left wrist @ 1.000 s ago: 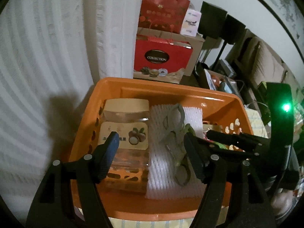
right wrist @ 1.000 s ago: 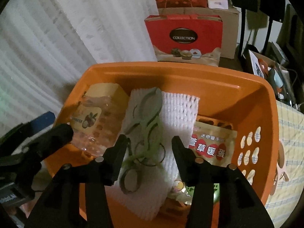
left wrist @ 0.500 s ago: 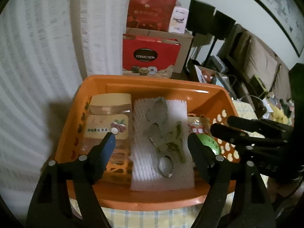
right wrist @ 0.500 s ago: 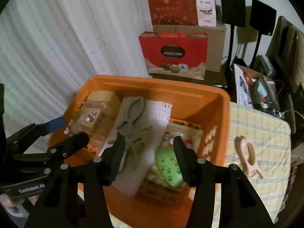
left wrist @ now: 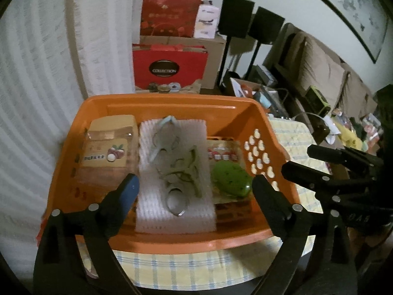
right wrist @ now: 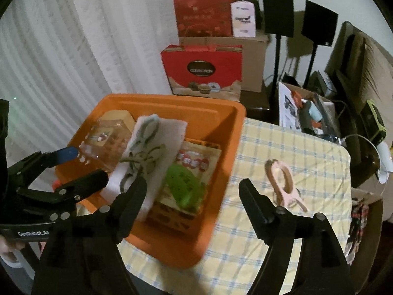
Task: Organize objects
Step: 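Withdraw the right tool toward the pink plastic clothes clip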
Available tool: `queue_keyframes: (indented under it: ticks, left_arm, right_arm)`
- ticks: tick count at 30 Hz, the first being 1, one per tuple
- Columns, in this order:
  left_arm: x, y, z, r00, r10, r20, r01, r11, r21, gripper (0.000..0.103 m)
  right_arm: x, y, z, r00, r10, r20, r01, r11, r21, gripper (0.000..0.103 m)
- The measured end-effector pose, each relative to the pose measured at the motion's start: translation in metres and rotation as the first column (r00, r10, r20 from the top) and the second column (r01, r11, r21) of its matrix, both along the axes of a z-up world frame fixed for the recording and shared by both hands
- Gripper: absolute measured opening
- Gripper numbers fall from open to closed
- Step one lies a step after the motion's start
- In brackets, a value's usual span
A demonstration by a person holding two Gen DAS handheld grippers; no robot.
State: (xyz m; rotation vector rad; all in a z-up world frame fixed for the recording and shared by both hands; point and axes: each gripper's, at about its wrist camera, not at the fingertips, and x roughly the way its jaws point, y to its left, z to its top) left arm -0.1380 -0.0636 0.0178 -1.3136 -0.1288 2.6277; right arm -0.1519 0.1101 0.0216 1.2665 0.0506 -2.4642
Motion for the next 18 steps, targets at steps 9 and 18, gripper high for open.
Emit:
queue_keyframes:
  ticks: [9, 18]
  left_arm:
    - [0.010, 0.038, 0.000, 0.999, -0.050, -0.003, 0.050, 0.999, 0.005, 0.103]
    - [0.016, 0.088, -0.008, 0.996, -0.092, 0.001, 0.092, 0.996, 0.006, 0.103]
  right_arm:
    - [0.009, 0.057, 0.002, 0.997, -0.077, -0.015, 0.077, 0.997, 0.027, 0.082]
    - [0.014, 0.112, -0.010, 0.988, -0.153, -0.023, 0.154, 0.987, 0.049, 0.082]
